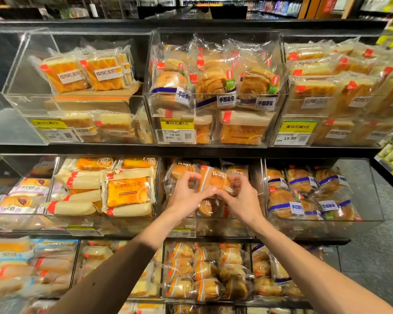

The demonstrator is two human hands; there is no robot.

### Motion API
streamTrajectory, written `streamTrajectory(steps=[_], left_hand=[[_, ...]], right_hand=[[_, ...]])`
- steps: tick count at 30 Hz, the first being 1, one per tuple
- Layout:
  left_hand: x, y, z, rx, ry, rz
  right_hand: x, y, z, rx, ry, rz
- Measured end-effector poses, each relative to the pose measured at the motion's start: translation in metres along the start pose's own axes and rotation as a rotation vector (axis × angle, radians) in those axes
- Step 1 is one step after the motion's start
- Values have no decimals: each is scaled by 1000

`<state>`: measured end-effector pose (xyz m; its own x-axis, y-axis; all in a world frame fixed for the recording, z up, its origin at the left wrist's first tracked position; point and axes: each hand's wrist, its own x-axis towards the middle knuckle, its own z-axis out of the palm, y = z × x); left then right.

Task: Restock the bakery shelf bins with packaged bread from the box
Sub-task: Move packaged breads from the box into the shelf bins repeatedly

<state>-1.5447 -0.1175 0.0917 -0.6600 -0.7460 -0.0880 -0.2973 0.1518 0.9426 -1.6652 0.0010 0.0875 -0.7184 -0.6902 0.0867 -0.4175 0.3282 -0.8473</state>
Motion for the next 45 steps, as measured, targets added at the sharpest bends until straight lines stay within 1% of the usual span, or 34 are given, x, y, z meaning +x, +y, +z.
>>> streamTrajectory(steps=[1, 3, 7, 9, 13, 15, 17, 20, 23, 26, 28, 32, 34, 36, 38, 40, 42, 44, 45], left_hand=[[1, -1, -4, 78, 10, 29], [3, -6, -13, 176, 84, 69], [11, -17, -37, 388, 335, 184], [17, -22, -48, 548, 433, 240], [31, -36, -58, 847, 534, 370], [37, -41, -59, 907, 576, 451], [42, -38, -60, 945, 586, 482], [53, -30, -64, 1038, 558, 461], [60, -24, -65, 1151, 516, 417], [57, -25, -65, 1174, 471, 401], [52, -27, -68, 1138, 432, 412], [41, -25, -79, 960, 358, 445], [34, -18, -88, 866, 290, 433], [25, -9, -99, 798, 280, 414], [8, 2, -113, 737, 292, 392], [-16, 13, -133, 678, 315, 378], [-49, 18, -160, 628, 348, 357], [-90, 14, -195, 626, 419, 338], [-115, 11, -215, 640, 465, 281]], right_hand=[[5, -4, 5, 1, 5, -4], [13, -12, 17, 38, 5, 4], [26, -26, 49, 114, -46, 69], [32, -31, 64, 207, -60, 115], [48, -36, 86, 362, 41, 234], [54, -38, 94, 420, 97, 268], [60, -40, 99, 462, 146, 282], [67, -43, 103, 501, 212, 318], [74, -45, 111, 430, 274, 349], [69, -46, 113, 403, 263, 349], [60, -42, 111, 368, 233, 306], [45, -37, 101, 309, 175, 263], [35, -42, 92, 242, 197, 226], [22, -53, 81, 121, 223, 143], [7, -69, 71, 12, 191, 17], [-8, -93, 66, -64, 93, -134], [-22, -122, 70, -124, -42, -304], [-38, -153, 86, -156, -201, -464], [-47, -167, 99, -156, -290, -532]])
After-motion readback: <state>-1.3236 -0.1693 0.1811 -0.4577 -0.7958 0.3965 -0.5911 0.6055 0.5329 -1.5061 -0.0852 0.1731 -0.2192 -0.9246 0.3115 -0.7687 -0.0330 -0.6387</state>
